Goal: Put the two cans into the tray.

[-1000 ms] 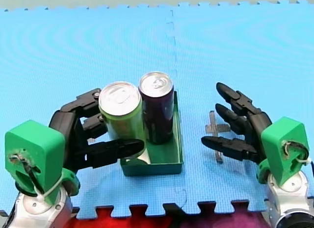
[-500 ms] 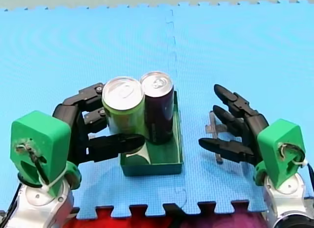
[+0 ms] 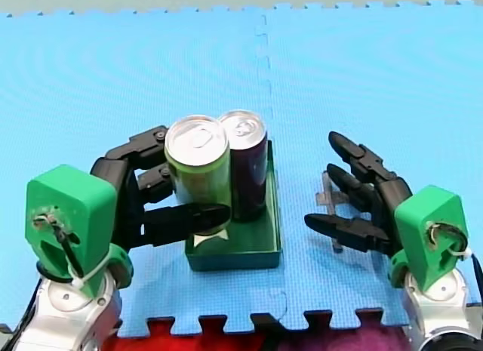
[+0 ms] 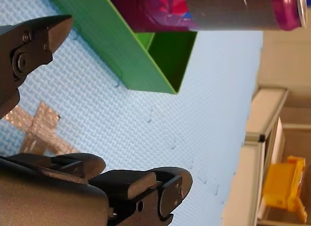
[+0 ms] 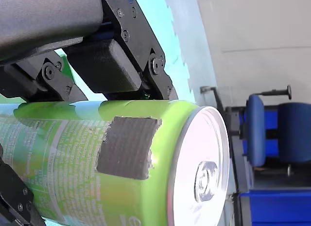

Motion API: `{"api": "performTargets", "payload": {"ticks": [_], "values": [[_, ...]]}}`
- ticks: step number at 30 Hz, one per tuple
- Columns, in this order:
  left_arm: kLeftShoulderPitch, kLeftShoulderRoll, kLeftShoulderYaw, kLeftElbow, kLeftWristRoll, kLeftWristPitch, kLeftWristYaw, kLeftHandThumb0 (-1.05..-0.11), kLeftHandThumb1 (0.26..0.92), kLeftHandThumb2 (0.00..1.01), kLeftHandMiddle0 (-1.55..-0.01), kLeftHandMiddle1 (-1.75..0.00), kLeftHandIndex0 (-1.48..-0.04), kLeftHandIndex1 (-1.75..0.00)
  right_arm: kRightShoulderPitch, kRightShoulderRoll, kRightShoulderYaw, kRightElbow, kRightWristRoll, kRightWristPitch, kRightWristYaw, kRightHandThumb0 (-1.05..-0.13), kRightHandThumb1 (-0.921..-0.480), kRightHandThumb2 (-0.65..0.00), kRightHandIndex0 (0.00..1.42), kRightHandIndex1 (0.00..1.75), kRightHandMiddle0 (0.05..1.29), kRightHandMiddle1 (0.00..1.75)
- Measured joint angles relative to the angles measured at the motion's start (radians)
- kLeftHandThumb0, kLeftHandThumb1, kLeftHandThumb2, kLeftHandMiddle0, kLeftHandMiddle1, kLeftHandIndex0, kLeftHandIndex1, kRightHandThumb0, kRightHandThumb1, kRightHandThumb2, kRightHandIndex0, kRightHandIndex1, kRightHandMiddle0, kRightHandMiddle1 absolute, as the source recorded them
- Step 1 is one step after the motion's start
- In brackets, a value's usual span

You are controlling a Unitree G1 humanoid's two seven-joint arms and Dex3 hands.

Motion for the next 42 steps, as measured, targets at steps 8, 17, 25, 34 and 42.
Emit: {"api": "performTargets", "payload": {"ticks": [8, 17, 25, 34, 42], "values": [[-0.001, -0.006, -0.001, 0.004, -0.012, -0.013, -0.013, -0.380, 0.741, 0.00, -1.39, 0.00, -1.29, 0.00, 0.003, 0.001, 0.000, -0.004, 0.000, 0.002, 0.000, -0.745, -0.674, -0.001, 0.40, 0.00, 0.37, 0.00], [0.006, -0.012, -0.008, -0.004, -0.011, -0.013, -0.012, -0.375, 0.741, 0.00, -1.40, -0.01, -1.29, 0.00, 0.007, 0.002, -0.002, -0.010, 0.003, 0.002, 0.003, -0.756, -0.679, -0.002, 0.40, 0.00, 0.37, 0.00], [0.017, -0.014, -0.017, -0.010, -0.001, -0.005, 0.002, -0.376, 0.737, 0.00, -1.41, 0.00, -1.29, 0.00, 0.012, -0.002, -0.002, -0.016, 0.004, -0.001, 0.005, -0.754, -0.677, 0.000, 0.41, 0.00, 0.37, 0.00], [0.035, -0.009, -0.017, -0.011, 0.003, 0.000, 0.003, -0.383, 0.731, 0.00, -1.41, 0.00, -1.29, 0.00, 0.013, -0.007, -0.001, -0.019, 0.002, -0.012, -0.005, -0.755, -0.676, 0.000, 0.41, 0.00, 0.37, 0.00], [0.035, -0.003, -0.008, -0.010, 0.003, 0.011, 0.005, -0.383, 0.729, 0.00, -1.40, 0.00, -1.30, 0.00, 0.013, -0.009, -0.001, -0.024, 0.002, -0.022, -0.003, -0.764, -0.679, -0.001, 0.41, 0.00, 0.37, 0.00]]}}
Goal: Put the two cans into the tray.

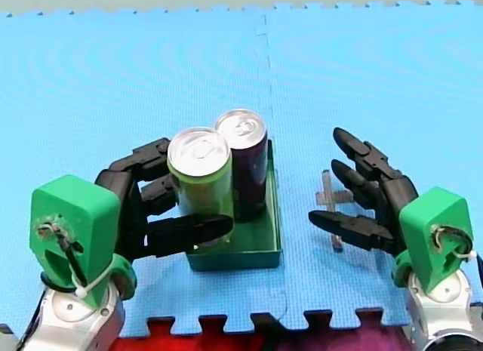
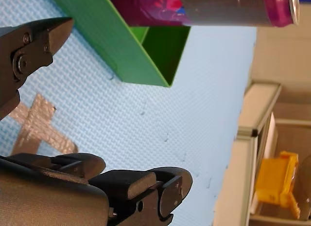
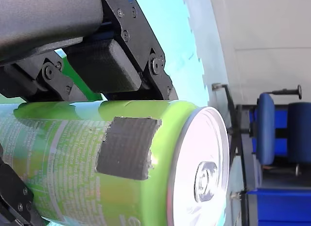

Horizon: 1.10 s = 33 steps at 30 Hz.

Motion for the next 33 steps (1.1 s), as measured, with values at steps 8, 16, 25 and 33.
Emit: {"api": "performTargets", "payload": {"ticks": [8, 16, 25, 33], "values": [[0.001, 0.001, 0.002, 0.003, 0.000, 0.000, 0.000, -0.386, 0.730, 0.00, -1.40, 0.00, -1.30, 0.00, 0.001, -0.002, -0.002, -0.004, 0.005, -0.002, 0.011, -0.764, -0.678, 0.000, 0.41, 0.00, 0.36, 0.00], [0.002, 0.003, 0.004, 0.012, 0.000, -0.008, -0.005, -0.391, 0.732, 0.00, -1.39, 0.00, -1.29, 0.00, 0.003, -0.003, -0.002, -0.009, 0.012, -0.006, 0.014, -0.771, -0.679, 0.000, 0.40, 0.00, 0.36, 0.00], [0.007, 0.003, 0.004, 0.018, 0.000, -0.019, -0.004, -0.395, 0.733, 0.00, -1.38, 0.00, -1.30, 0.00, 0.006, -0.004, 0.001, -0.016, 0.012, -0.008, 0.014, -0.765, -0.677, 0.000, 0.40, 0.00, 0.36, 0.00], [0.007, 0.008, 0.016, 0.078, 0.000, -0.045, -0.004, -0.392, 0.732, 0.00, -1.38, 0.00, -1.30, 0.00, 0.008, -0.003, 0.003, -0.017, 0.012, -0.011, 0.014, -0.758, -0.674, 0.000, 0.40, 0.00, 0.36, 0.00]]}}
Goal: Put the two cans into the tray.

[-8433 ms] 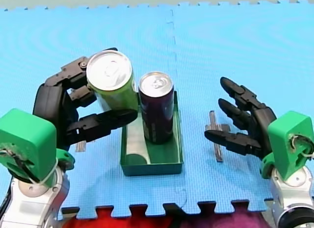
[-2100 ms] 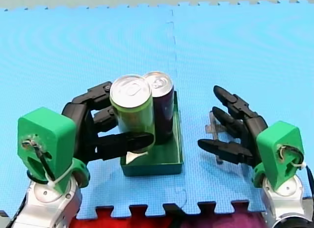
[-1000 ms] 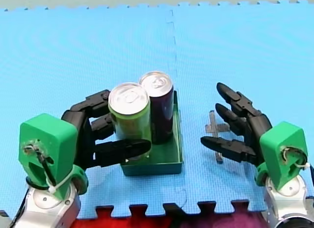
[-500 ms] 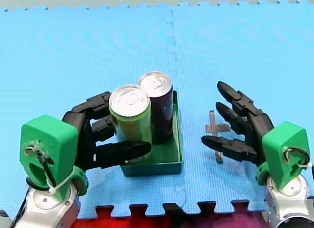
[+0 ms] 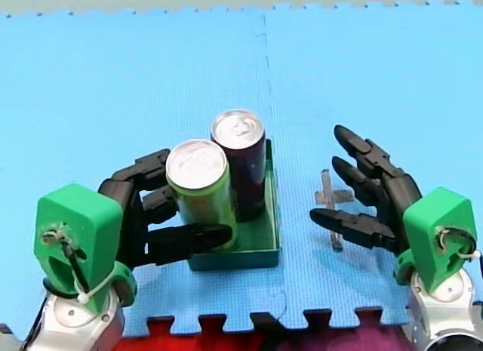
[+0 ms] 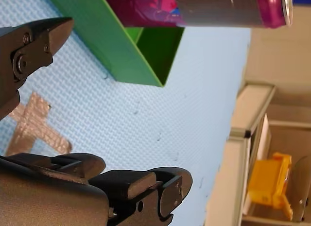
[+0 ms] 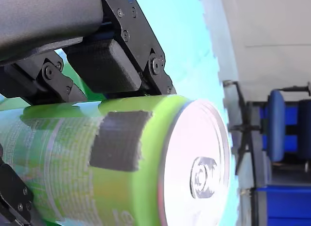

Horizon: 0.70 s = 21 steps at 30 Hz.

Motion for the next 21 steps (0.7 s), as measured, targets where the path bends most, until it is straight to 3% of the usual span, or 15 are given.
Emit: {"api": "performTargets", "payload": {"ticks": [21], "values": [[-0.005, 0.001, 0.006, 0.050, 0.004, -0.055, 0.004, -0.397, 0.728, 0.00, -1.38, 0.00, -1.30, 0.00, 0.005, 0.010, 0.000, 0.001, 0.007, -0.011, 0.005, -0.748, -0.671, -0.001, 0.40, 0.00, 0.36, 0.00]]}}
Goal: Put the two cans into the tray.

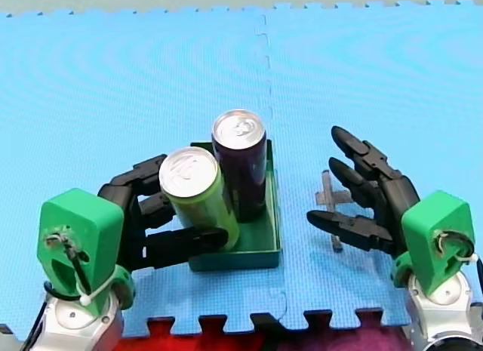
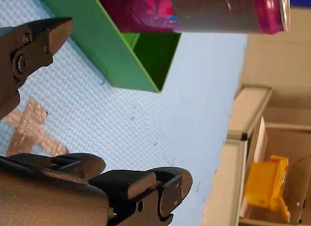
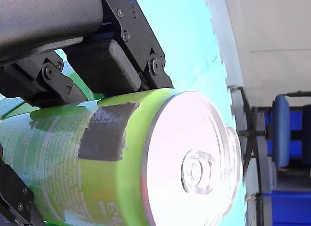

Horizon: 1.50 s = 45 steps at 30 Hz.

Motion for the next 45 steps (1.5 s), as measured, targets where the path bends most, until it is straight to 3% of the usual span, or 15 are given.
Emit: {"api": "performTargets", "payload": {"ticks": [12, 20, 29, 45], "values": [[-0.002, 0.020, -0.017, -0.003, 0.049, -0.023, 0.010, -0.394, 0.725, 0.00, -1.38, 0.00, -1.29, 0.00, 0.004, 0.008, 0.007, 0.000, -0.004, -0.005, -0.009, -0.762, -0.676, -0.001, 0.40, 0.00, 0.35, 0.00], [-0.026, 0.035, -0.063, -0.080, 0.162, 0.091, 0.044, -0.378, 0.723, 0.00, -1.39, 0.00, -1.29, 0.00, 0.005, 0.013, 0.012, 0.000, -0.007, -0.005, -0.022, -0.773, -0.676, 0.000, 0.40, 0.00, 0.35, 0.00], [-0.050, 0.039, -0.078, -0.067, 0.219, 0.205, 0.064, -0.370, 0.726, 0.00, -1.41, -0.01, -1.29, 0.00, 0.010, 0.017, 0.018, -0.004, -0.017, -0.005, -0.042, -0.777, -0.676, 0.000, 0.40, 0.00, 0.35, 0.00], [-0.060, 0.051, -0.113, -0.106, 0.275, 0.289, 0.072, -0.375, 0.722, 0.00, -1.42, 0.00, -1.29, 0.00, 0.023, 0.022, 0.017, -0.012, -0.016, -0.005, -0.044, -0.794, -0.678, -0.001, 0.40, 0.00, 0.35, 0.00]]}}
